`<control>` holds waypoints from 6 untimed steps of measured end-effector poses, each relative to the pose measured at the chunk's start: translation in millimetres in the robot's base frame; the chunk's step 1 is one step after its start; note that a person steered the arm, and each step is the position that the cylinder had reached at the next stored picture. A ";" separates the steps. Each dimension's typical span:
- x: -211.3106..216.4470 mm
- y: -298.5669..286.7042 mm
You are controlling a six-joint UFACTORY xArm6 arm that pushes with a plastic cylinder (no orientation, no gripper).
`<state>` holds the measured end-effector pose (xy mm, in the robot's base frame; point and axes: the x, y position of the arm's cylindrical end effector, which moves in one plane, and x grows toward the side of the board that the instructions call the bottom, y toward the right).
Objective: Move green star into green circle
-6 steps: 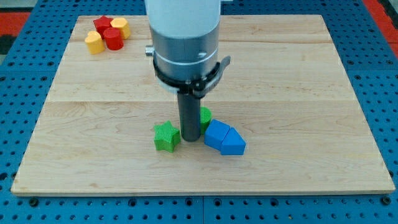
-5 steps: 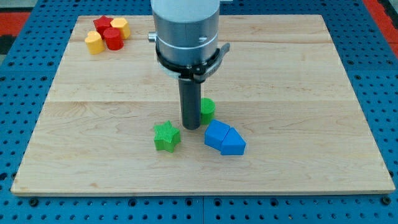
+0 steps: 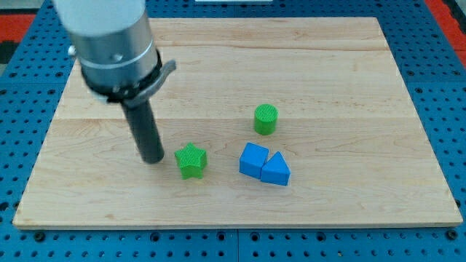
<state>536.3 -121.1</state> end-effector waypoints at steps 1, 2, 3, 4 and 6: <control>31.2 17.4; 4.5 40.4; -25.4 70.9; -49.1 95.7; -60.4 185.3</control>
<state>475.9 64.3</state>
